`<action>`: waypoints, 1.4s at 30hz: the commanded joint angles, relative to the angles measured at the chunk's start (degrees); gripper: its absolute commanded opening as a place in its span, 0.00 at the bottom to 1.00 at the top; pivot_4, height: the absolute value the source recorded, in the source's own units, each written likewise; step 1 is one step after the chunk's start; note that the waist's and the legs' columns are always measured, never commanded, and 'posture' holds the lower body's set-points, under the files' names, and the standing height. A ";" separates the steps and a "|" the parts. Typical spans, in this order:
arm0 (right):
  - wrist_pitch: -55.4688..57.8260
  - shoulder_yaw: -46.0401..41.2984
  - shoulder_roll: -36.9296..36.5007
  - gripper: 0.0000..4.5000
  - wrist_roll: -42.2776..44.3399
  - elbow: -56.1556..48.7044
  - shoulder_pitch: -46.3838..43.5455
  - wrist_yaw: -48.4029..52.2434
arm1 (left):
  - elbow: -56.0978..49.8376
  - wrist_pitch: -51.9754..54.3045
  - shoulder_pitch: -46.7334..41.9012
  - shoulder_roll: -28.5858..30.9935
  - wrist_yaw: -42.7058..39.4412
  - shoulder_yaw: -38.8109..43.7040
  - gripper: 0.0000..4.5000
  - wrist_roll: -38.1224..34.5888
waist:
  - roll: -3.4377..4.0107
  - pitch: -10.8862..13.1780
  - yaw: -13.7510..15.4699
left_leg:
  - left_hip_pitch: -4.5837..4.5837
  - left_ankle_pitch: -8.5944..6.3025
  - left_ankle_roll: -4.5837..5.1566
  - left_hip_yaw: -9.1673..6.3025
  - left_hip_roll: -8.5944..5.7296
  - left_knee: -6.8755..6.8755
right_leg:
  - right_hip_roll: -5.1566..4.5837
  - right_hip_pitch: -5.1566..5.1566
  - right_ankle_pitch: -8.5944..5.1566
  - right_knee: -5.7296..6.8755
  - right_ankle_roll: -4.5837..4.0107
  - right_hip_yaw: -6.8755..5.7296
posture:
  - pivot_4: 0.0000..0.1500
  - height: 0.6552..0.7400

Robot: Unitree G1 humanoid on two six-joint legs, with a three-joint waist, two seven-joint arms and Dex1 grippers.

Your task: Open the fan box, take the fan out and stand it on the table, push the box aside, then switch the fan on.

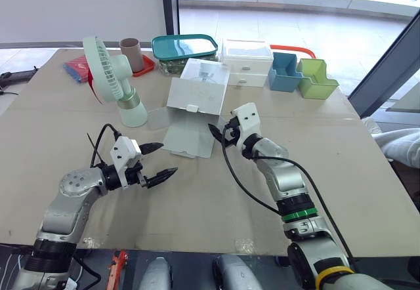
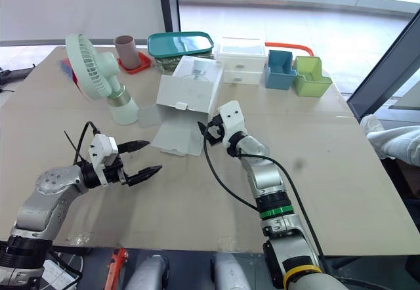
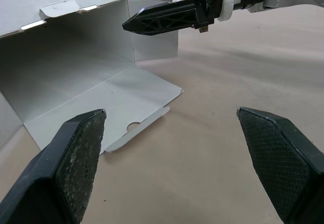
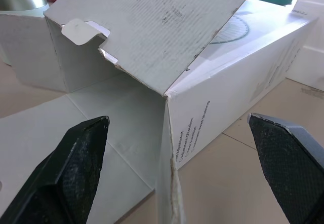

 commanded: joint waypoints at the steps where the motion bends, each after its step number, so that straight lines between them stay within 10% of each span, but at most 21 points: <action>1: 1.25 -0.74 3.11 1.00 -0.42 1.78 -2.97 -4.26 | -4.19 1.01 0.66 -1.09 1.92 -0.13 0.98 -0.85 | 0.00 0.00 0.00 | 0.00 0.00 0.00 0.00 0.00 0.00 | 0.00 0.00 0.00 0.00 0.00 0.00 | 1.00 1.00; 7: 0.80 -1.48 5.48 0.84 -1.09 5.44 -5.17 -8.39 | -5.13 2.11 1.01 -1.84 2.94 -0.39 1.00 -0.66 | 0.00 0.00 -0.20 | 0.01 0.00 0.00 -0.01 0.02 0.00 | 0.02 -0.01 0.01 0.00 -0.01 -0.01 | 1.00 1.00; 17: -0.19 -2.42 5.73 0.01 -1.77 7.59 -5.93 -11.54 | -4.86 2.95 0.04 -2.92 4.59 -0.99 1.00 -0.60 | 0.01 0.00 -0.31 | 0.01 0.00 0.00 0.00 0.01 -0.02 | 0.01 -0.01 0.01 0.00 -0.01 0.01 | 1.00 1.00; 42: 22.18 -16.48 -4.55 0.01 3.51 -33.45 18.18 -12.90 | -5.03 3.53 -1.53 -4.61 5.38 -2.72 1.00 -0.37 | 0.02 0.01 0.14 | -0.02 0.00 0.00 0.00 -0.04 -0.07 | -0.01 -0.02 -0.05 -0.04 0.05 0.07 | 1.00 1.00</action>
